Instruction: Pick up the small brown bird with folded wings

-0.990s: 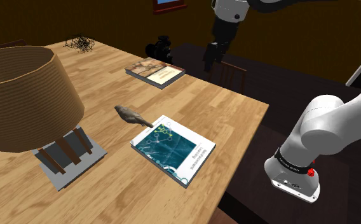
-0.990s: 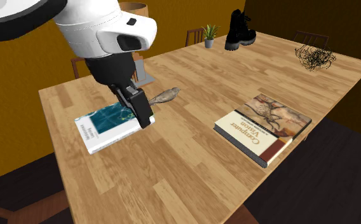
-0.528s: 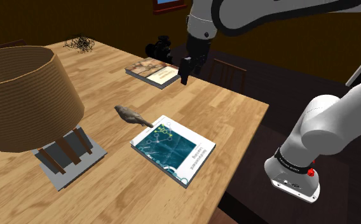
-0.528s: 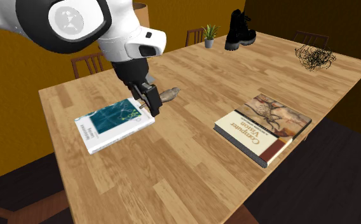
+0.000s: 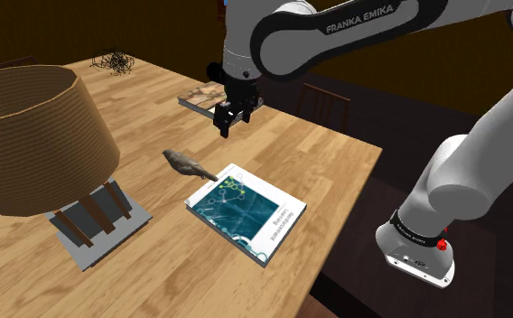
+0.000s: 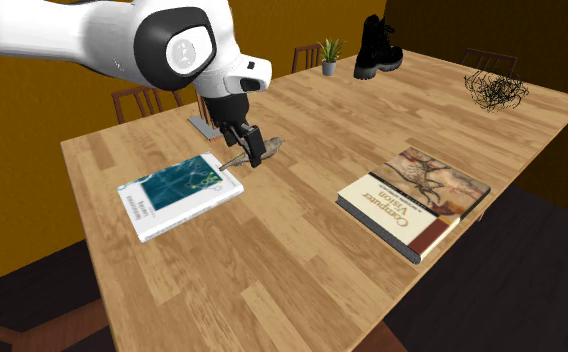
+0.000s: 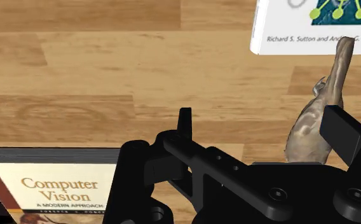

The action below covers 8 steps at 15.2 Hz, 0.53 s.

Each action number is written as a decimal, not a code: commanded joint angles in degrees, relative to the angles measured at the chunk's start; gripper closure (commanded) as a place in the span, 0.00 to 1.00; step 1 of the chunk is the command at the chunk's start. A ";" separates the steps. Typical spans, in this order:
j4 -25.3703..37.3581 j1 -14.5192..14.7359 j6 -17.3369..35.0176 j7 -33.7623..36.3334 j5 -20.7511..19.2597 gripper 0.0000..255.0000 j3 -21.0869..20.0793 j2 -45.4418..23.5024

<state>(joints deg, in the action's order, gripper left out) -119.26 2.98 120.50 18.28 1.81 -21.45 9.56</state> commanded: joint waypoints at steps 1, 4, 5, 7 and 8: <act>2.21 0.30 1.83 2.49 -1.75 0.00 -1.38 -4.07; 6.82 1.07 3.44 6.25 -5.20 0.00 -2.89 -10.70; 8.53 1.49 3.81 7.50 -6.46 0.00 -3.23 -12.96; 12.20 2.56 4.30 9.94 -9.04 0.00 -3.67 -17.55; 14.18 3.23 4.41 11.09 -10.33 0.00 -3.76 -19.86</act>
<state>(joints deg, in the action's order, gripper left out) -106.77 5.73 124.42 28.29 -7.16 -25.13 -7.87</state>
